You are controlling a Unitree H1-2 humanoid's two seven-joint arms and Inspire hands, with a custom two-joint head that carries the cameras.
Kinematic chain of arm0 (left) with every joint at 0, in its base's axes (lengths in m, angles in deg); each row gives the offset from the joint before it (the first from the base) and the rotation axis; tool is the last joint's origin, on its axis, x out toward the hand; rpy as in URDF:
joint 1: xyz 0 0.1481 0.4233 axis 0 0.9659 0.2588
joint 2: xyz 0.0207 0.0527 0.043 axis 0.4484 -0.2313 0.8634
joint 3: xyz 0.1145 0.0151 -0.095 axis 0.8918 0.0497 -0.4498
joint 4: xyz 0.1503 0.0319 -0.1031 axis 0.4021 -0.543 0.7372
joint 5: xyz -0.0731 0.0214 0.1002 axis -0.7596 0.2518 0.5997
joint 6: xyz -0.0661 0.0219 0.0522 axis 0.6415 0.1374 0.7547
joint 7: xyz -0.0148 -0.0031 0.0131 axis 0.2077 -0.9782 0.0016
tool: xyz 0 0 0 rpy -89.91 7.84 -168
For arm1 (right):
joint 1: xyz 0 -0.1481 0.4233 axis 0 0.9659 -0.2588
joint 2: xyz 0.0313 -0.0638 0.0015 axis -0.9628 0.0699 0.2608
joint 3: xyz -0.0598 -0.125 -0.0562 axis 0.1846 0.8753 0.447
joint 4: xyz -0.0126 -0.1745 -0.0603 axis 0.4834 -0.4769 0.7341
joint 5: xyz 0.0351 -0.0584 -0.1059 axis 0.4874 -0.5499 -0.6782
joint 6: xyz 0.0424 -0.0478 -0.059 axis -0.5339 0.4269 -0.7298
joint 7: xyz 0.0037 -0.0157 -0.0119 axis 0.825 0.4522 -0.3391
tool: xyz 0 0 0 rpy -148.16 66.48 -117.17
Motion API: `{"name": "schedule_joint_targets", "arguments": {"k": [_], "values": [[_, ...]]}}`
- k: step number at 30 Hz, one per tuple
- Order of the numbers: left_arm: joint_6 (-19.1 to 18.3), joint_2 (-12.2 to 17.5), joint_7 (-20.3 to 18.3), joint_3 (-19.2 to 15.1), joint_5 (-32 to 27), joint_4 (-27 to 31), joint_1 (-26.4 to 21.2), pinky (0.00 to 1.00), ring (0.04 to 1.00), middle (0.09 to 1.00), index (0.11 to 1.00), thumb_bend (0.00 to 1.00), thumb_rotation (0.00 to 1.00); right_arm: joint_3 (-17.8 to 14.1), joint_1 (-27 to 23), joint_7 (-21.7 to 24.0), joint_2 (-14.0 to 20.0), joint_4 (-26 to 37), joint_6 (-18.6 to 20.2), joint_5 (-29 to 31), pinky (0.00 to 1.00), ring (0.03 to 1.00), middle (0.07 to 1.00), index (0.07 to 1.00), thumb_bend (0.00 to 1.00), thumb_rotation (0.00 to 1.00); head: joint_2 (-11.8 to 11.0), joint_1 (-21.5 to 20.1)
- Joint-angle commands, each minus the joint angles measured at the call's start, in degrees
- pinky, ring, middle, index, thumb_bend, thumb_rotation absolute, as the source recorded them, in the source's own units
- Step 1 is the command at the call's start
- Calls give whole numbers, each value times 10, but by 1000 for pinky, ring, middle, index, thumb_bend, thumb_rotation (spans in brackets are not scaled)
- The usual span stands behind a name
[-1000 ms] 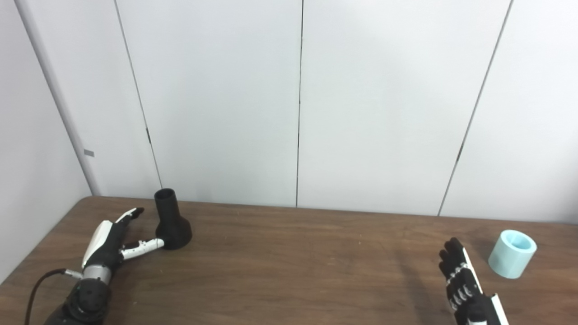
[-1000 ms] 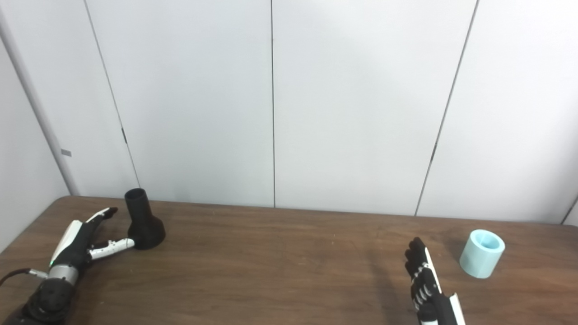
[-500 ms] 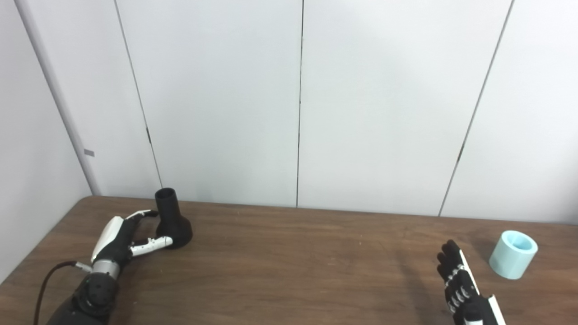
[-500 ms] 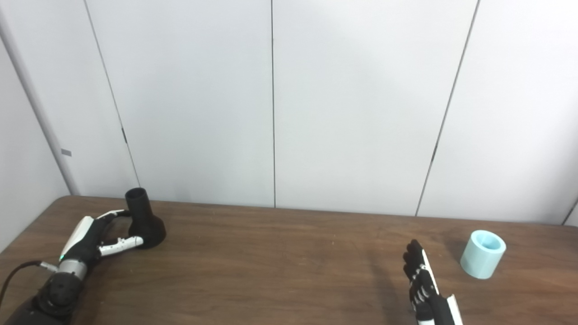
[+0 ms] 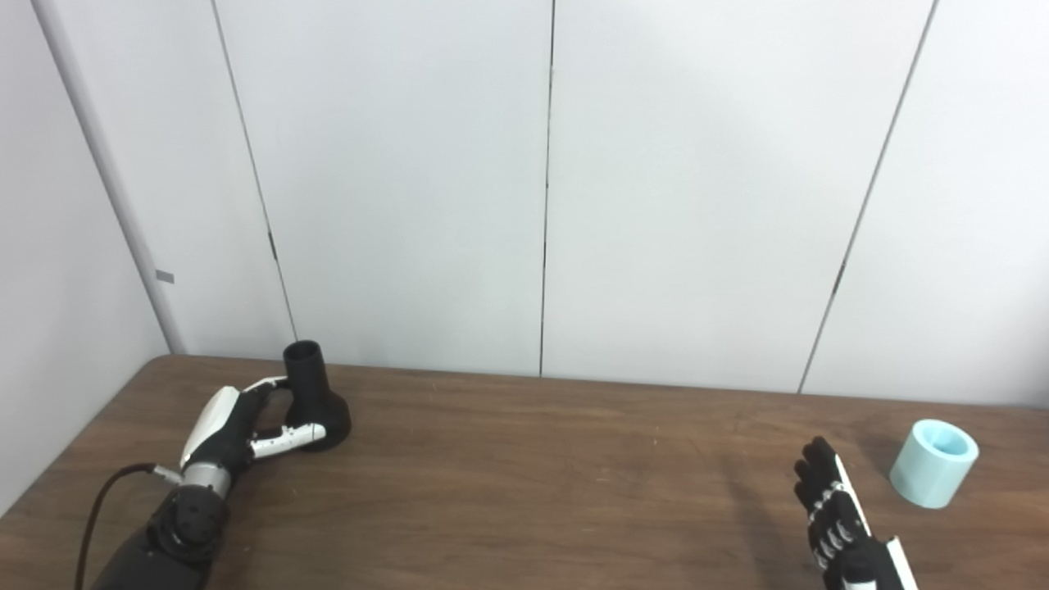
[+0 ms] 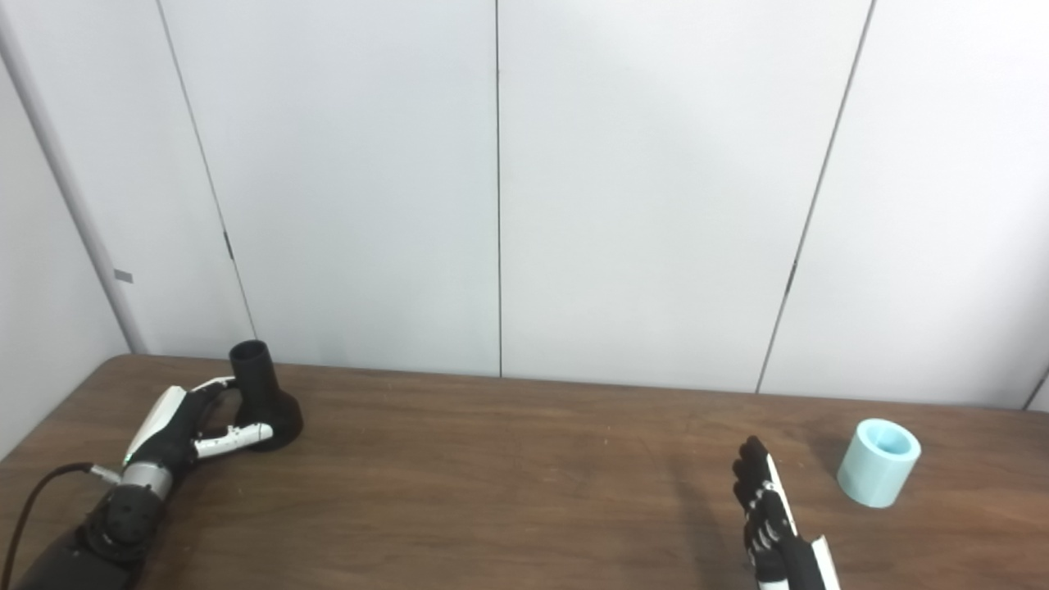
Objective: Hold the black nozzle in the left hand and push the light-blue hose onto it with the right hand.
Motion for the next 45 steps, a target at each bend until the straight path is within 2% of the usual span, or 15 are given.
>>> {"name": "schedule_joint_targets", "arguments": {"k": [1,11,13,15,17,19,21,23,26,29,32,35,41,43,45], "values": [[6,-14,-15,11,1,-8,-18,1000,956,905,742,1000,484,21,56,-4,-29,-43,0,-17,1000,1000,1000,1000,736,956,1,1],[14,-27,-11,19,0,-29,-36,1000,926,893,747,1000,500,21,56,-5,-29,-43,1,-16,1000,1000,1000,1000,724,963,5,-3],[16,-28,-7,16,-3,-35,-39,952,877,812,739,1000,483,21,56,-6,-30,-42,2,-17,1000,1000,1000,1000,724,964,5,-3],[17,-33,1,10,-8,-40,-41,833,737,694,717,924,397,22,56,-6,-30,-41,3,-17,1000,1000,1000,1000,724,965,6,-4],[22,-39,8,2,-17,-47,-41,584,611,623,688,822,287,23,56,-7,-30,-40,4,-18,1000,1000,1000,1000,724,965,6,-4],[24,-43,14,-3,-23,-51,-41,479,542,579,647,738,201,23,57,-8,-30,-37,6,-18,1000,1000,1000,1000,722,965,9,-6],[27,-46,19,-6,-26,-52,-39,393,438,488,523,560,96,23,58,-8,-29,-35,7,-18,1000,1000,1000,1000,721,966,11,-7],[30,-47,20,-7,-31,-52,-36,265,314,390,491,522,72,24,58,-9,-29,-33,9,-19,1000,1000,1000,1000,722,967,13,-7],[39,-47,15,-2,-33,-59,-32,140,212,300,477,515,69,24,59,-9,-29,-28,13,-19,1000,1000,1000,1000,722,969,16,-7],[46,-47,15,8,-24,-68,-29,118,196,281,472,516,74,25,60,-9,-28,-23,17,-20,1000,1000,1000,1000,722,970,18,-7],[49,-47,18,27,-7,-71,-24,153,230,301,470,518,82,25,60,-8,-27,-18,21,-19,1000,1000,1000,1000,722,970,23,-8],[50,-47,20,42,1,-69,-19,146,215,292,470,518,85,25,61,-8,-28,-13,24,-19,1000,1000,1000,1000,722,970,27,-10],[59,-59,32,88,34,-60,1,144,211,279,470,519,90,24,63,-7,-29,-2,33,-21,1000,1000,1000,1000,720,970,35,-13],[50,-69,24,107,41,-37,14,141,210,278,470,519,90,24,63,-7,-29,1,36,-22,1000,1000,1000,1000,720,971,35,-13],[25,-80,-4,129,45,14,34,137,205,274,470,518,91,24,63,-7,-30,4,39,-23,1000,1000,1000,1000,720,972,40,-17]]}}
